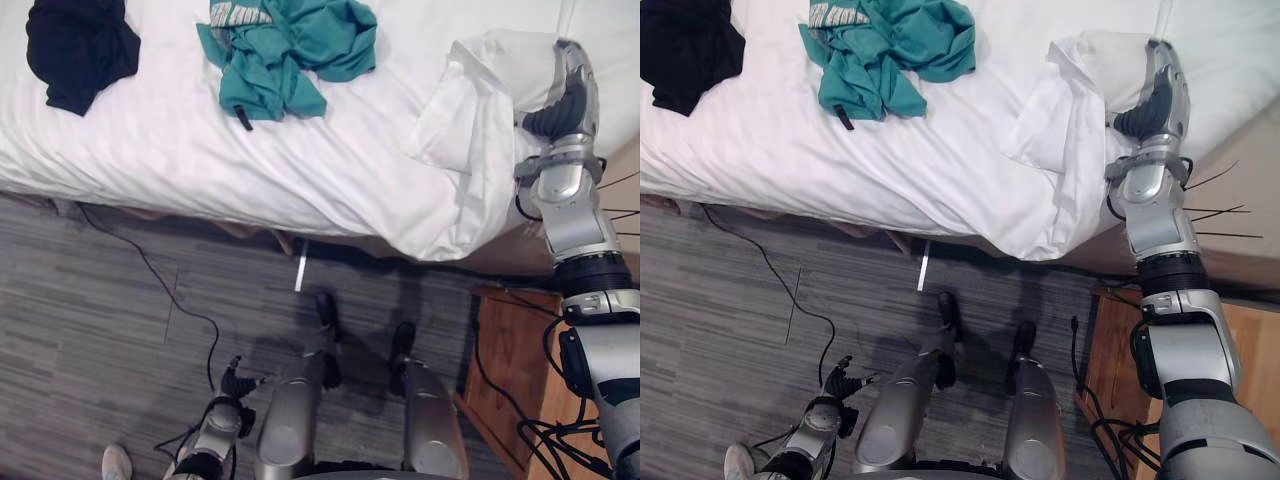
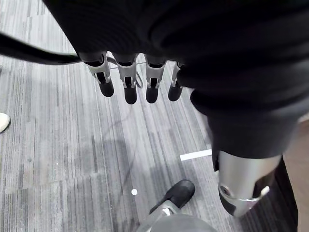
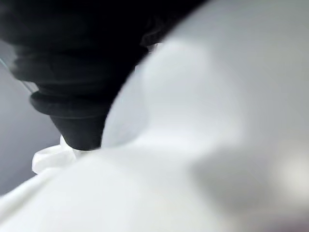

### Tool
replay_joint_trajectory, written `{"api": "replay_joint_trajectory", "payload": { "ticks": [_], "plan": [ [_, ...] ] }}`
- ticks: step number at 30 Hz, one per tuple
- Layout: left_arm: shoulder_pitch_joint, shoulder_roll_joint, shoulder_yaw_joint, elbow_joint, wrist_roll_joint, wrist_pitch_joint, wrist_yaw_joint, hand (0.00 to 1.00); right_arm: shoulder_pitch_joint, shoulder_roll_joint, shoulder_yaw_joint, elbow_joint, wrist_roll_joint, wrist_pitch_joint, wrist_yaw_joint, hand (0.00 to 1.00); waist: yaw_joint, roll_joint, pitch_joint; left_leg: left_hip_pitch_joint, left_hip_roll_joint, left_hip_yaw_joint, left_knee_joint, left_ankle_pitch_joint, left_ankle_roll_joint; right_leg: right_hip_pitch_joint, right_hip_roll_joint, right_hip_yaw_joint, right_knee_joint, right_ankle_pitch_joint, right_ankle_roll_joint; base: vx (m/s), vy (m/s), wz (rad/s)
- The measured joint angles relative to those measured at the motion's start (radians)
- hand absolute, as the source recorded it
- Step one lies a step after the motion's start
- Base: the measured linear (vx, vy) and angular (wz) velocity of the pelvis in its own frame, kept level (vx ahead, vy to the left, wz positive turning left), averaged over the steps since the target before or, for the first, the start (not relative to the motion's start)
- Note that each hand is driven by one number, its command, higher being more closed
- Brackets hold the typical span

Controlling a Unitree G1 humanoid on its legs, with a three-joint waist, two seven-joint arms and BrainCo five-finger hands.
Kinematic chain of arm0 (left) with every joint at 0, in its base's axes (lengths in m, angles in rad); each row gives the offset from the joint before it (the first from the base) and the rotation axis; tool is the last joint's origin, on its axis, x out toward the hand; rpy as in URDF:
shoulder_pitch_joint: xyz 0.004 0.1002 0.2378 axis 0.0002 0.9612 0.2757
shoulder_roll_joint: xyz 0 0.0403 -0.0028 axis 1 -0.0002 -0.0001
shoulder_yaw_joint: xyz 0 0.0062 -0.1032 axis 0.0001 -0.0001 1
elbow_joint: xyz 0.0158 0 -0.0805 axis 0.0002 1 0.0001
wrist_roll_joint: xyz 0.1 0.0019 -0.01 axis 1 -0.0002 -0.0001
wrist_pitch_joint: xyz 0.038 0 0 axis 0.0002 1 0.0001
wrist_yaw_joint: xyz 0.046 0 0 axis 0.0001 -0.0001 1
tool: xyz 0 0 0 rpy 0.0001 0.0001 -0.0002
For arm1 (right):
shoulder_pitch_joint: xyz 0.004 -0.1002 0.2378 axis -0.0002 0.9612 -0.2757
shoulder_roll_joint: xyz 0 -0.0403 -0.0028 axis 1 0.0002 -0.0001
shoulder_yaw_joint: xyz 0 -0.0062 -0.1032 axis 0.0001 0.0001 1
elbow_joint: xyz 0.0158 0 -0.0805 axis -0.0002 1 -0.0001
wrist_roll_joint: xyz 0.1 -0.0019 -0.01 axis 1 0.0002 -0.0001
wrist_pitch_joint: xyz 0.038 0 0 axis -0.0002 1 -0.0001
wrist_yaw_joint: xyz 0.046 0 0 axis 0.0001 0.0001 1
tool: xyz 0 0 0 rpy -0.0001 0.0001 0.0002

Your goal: Tidy the bed and pick cloth on bed and put in laundry

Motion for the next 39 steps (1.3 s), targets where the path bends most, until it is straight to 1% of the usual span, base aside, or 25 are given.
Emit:
{"api": "replay_joint_trajectory", "payload": {
  "ticks": [6, 9, 12, 13, 14, 15, 16, 18, 21, 22, 23, 24, 26, 27, 28, 30, 31, 32, 33, 34, 35, 37, 39],
  "plan": [
    [-0.01, -0.001, -0.003, 0.002, -0.012, -0.001, 0.0, 0.0, 0.013, 0.002, 0.003, 0.054, -0.022, -0.014, 0.04, 1.0, -0.013, -0.001, 0.001, 0.018, 0.003, -0.001, 0.016, -0.003, -0.005, 0.0, -0.011, 0.001, 0.059, -0.034, -0.009, -0.01, -0.046, 0.03],
    [-0.009, -0.003, -0.014, 0.001, -0.012, 0.0, -0.002, 0.0, 0.07, 0.001, -0.013, 0.044, -0.022, -0.018, 0.044, 1.0, -0.027, -0.003, 0.002, 0.072, 0.0, 0.001, -0.017, 0.004, -0.014, 0.038, -0.01, 0.004, 0.062, -0.039, -0.007, -0.01, -0.052, -0.05],
    [-0.002, -0.002, -0.023, -0.01, -0.011, -0.002, -0.004, 0.0, 0.202, 0.002, -0.082, -0.018, -0.023, -0.02, 0.061, 1.0, -0.034, -0.006, 0.0, 0.143, -0.007, 0.002, -0.051, 0.007, -0.019, 0.096, -0.01, 0.009, 0.049, -0.049, 0.004, 0.01, -0.05, -0.03],
    [0.011, -0.003, -0.027, -0.017, -0.011, -0.001, -0.005, 0.0, 0.249, 0.004, -0.112, -0.044, -0.023, -0.021, 0.062, 1.0, -0.049, -0.01, -0.003, 0.157, -0.012, 0.001, -0.056, 0.008, -0.021, 0.111, -0.013, 0.008, 0.043, -0.052, 0.008, 0.03, -0.025, 0.03],
    [0.02, -0.003, -0.031, -0.026, -0.01, -0.001, -0.005, 0.0, 0.277, 0.005, -0.132, -0.06, -0.023, -0.021, 0.062, 1.0, -0.056, -0.011, -0.004, 0.163, -0.014, 0.001, -0.057, 0.008, -0.022, 0.119, -0.014, 0.008, 0.04, -0.052, 0.009, 0.07, -0.05, 0.01],
    [0.032, -0.01, -0.033, -0.028, -0.009, -0.001, -0.007, 0.0, 0.345, 0.007, -0.19, -0.079, -0.023, -0.022, 0.061, 1.0, -0.06, -0.017, -0.01, 0.177, -0.017, 0.003, -0.06, 0.008, -0.022, 0.135, -0.015, 0.01, 0.029, -0.051, 0.011, 0.09, -0.052, -0.02],
    [0.046, -0.016, -0.033, -0.028, -0.007, 0.002, -0.008, 0.0, 0.4, 0.02, -0.243, -0.08, -0.023, -0.021, 0.061, 0.0, -0.066, -0.026, -0.026, 0.188, -0.02, 0.003, -0.067, 0.008, -0.022, 0.147, -0.016, 0.01, 0.021, -0.051, 0.014, 0.11, -0.053, -0.03],
    [0.073, -0.013, -0.028, -0.03, 0.0, 0.012, -0.019, 0.0, 0.496, 0.044, -0.331, -0.077, -0.02, -0.019, 0.061, 0.0, -0.077, -0.04, -0.068, 0.221, -0.024, 0.004, -0.08, 0.008, -0.022, 0.186, -0.016, 0.006, -0.002, -0.048, 0.019, 0.15, -0.066, -0.01],
    [0.098, -0.016, -0.028, -0.031, 0.001, 0.017, -0.032, 0.0, 0.55, 0.066, -0.41, -0.055, 0.002, -0.022, 0.063, 0.0, -0.082, -0.043, -0.115, 0.263, -0.029, 0.01, -0.098, 0.002, -0.031, 0.23, -0.015, 0.01, -0.034, -0.043, 0.026, 0.12, -0.048, -0.08],
    [0.105, -0.017, -0.028, -0.03, 0.001, 0.02, -0.044, 0.0, 0.565, 0.093, -0.463, -0.031, 0.03, -0.023, 0.063, 0.0, -0.082, -0.043, -0.131, 0.289, -0.03, 0.016, -0.108, -0.003, -0.038, 0.255, -0.012, 0.012, -0.054, -0.041, 0.029, 0.12, -0.05, -0.1],
    [0.105, -0.018, -0.028, -0.03, 0.001, 0.02, -0.051, 0.0, 0.567, 0.115, -0.503, -0.019, 0.049, -0.025, 0.063, 0.0, -0.081, -0.044, -0.133, 0.307, -0.03, 0.018, -0.108, -0.009, -0.047, 0.271, -0.013, 0.014, -0.065, -0.041, 0.03, 0.09, -0.041, -0.09],
    [0.105, -0.019, -0.028, -0.03, 0.001, 0.02, -0.052, 0.0, 0.566, 0.127, -0.526, -0.014, 0.068, -0.025, 0.064, 0.0, -0.081, -0.043, -0.135, 0.313, -0.03, 0.019, -0.108, -0.01, -0.048, 0.28, -0.012, 0.015, -0.071, -0.04, 0.032, 0.07, -0.038, -0.06],
    [0.114, -0.025, -0.012, -0.03, 0.001, 0.021, -0.065, 0.0, 0.565, 0.172, -0.617, -0.008, 0.148, -0.025, 0.064, 0.0, -0.08, -0.042, -0.15, 0.321, -0.03, 0.021, -0.109, -0.011, -0.049, 0.296, -0.008, 0.017, -0.092, -0.036, 0.037, 0.08, -0.034, -0.03],
    [0.117, -0.028, 0.0, -0.029, 0.001, 0.021, -0.071, 0.0, 0.566, 0.182, -0.64, -0.007, 0.163, -0.023, 0.064, 0.0, -0.081, -0.043, -0.152, 0.324, -0.03, 0.02, -0.109, -0.011, -0.049, 0.303, -0.008, 0.017, -0.099, -0.034, 0.039, 0.09, -0.03, -0.01],
    [0.124, -0.031, 0.013, -0.029, 0.001, 0.026, -0.072, 0.0, 0.566, 0.202, -0.691, -0.009, 0.208, -0.015, 0.063, 0.0, -0.081, -0.043, -0.153, 0.336, -0.03, 0.02, -0.11, -0.011, -0.049, 0.321, -0.006, 0.017, -0.11, -0.029, 0.042, 0.1, -0.027, -0.01],
    [0.132, -0.034, 0.025, -0.028, 0.001, 0.037, -0.073, 0.0, 0.567, 0.23, -0.763, -0.009, 0.256, 0.001, 0.061, 0.0, -0.082, -0.043, -0.155, 0.353, -0.031, 0.019, -0.11, -0.011, -0.049, 0.348, -0.006, 0.018, -0.13, -0.023, 0.045, 0.09, -0.018, -0.02],
    [0.14, -0.042, 0.048, -0.025, 0.0, 0.041, -0.073, 0.0, 0.584, 0.251, -0.832, -0.007, 0.279, 0.032, 0.04, 0.0, -0.082, -0.044, -0.167, 0.356, -0.031, 0.018, -0.11, -0.011, -0.049, 0.36, -0.004, 0.018, -0.148, -0.016, 0.05, 0.07, -0.008, -0.02],
    [0.145, -0.043, 0.052, -0.017, 0.0, 0.042, -0.073, 0.0, 0.619, 0.261, -0.89, -0.007, 0.299, 0.051, 0.017, 0.0, -0.084, -0.044, -0.178, 0.356, -0.031, 0.017, -0.111, -0.014, -0.053, 0.366, -0.002, 0.018, -0.16, -0.012, 0.049, 0.1, -0.01, -0.03],
    [0.148, -0.043, 0.054, -0.01, 0.001, 0.043, -0.073, 0.0, 0.642, 0.263, -0.917, -0.007, 0.31, 0.062, 0.005, 0.0, -0.087, -0.044, -0.184, 0.357, -0.031, 0.017, -0.111, -0.014, -0.053, 0.373, -0.002, 0.02, -0.165, -0.009, 0.048, 0.08, -0.007, -0.09],
    [0.159, -0.046, 0.069, -0.003, 0.001, 0.047, -0.074, 0.0, 0.668, 0.266, -0.97, -0.007, 0.332, 0.078, -0.019, 0.0, -0.106, -0.045, -0.196, 0.357, -0.031, 0.017, -0.112, -0.014, -0.053, 0.375, 0.0, 0.024, -0.176, -0.001, 0.048, 0.06, -0.004, -0.18],
    [0.17, -0.051, 0.091, 0.003, 0.001, 0.053, -0.074, 0.0, 0.691, 0.266, -1.013, -0.011, 0.345, 0.079, -0.046, 0.0, -0.119, -0.046, -0.209, 0.359, -0.031, 0.017, -0.112, -0.014, -0.053, 0.375, 0.001, 0.032, -0.181, 0.003, 0.048, 0.02, 0.001, -0.23],
    [0.176, -0.051, 0.101, 0.012, 0.001, 0.063, -0.074, 0.0, 0.735, 0.266, -1.056, -0.039, 0.355, 0.08, -0.088, 0.0, -0.141, -0.049, -0.215, 0.377, -0.028, 0.016, -0.115, -0.014, -0.053, 0.389, 0.004, 0.045, -0.191, 0.009, 0.048, -0.01, 0.001, -0.27],
    [0.177, -0.059, 0.112, 0.021, 0.001, 0.064, -0.073, 0.0, 0.79, 0.267, -1.082, -0.116, 0.362, 0.09, -0.122, 0.0, -0.147, -0.044, -0.235, 0.385, -0.023, 0.014, -0.12, -0.021, -0.06, 0.387, 0.009, 0.051, -0.196, 0.01, 0.048, -0.07, 0.006, -0.22]
  ]
}}
